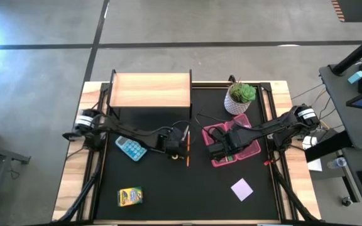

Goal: Pack school essentials
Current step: Put the yellow scissors into the pink supply box

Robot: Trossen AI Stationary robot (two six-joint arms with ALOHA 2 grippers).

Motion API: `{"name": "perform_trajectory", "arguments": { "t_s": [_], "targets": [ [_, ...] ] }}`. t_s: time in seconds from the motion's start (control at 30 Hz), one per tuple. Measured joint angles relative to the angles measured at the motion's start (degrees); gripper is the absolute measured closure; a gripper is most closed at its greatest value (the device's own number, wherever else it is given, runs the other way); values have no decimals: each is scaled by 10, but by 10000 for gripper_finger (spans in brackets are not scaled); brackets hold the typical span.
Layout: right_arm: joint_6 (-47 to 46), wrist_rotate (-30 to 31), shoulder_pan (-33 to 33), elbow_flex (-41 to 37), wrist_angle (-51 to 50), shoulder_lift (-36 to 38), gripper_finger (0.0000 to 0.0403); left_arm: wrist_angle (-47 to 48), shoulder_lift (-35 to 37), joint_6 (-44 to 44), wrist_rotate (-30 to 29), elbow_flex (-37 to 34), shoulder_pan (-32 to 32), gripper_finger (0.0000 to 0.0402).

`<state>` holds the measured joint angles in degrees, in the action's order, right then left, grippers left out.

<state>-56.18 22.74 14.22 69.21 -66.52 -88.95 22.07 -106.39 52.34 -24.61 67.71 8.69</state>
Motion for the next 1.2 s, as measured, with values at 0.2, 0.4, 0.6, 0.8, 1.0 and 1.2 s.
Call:
{"name": "perform_trajectory", "arguments": {
  "t_s": [0.2,0.4,0.6,0.8,1.0,1.2],
  "targets": [
    [11,0,0,0,-6,0,251,-2,-26,0,-40,13,-10,192],
    [27,0,0,0,-7,0,252,0,-36,-2,-4,12,-22,192],
    [36,0,0,0,-8,0,252,0,-36,-2,13,11,-34,168],
    [44,-1,0,0,-8,0,252,-1,-36,-2,21,9,-50,99],
    [47,-1,0,0,-8,0,252,-6,-40,-2,19,5,-53,70],
    [59,-2,0,0,-9,0,252,-2,-73,-2,2,15,-50,89]
  ]
}}
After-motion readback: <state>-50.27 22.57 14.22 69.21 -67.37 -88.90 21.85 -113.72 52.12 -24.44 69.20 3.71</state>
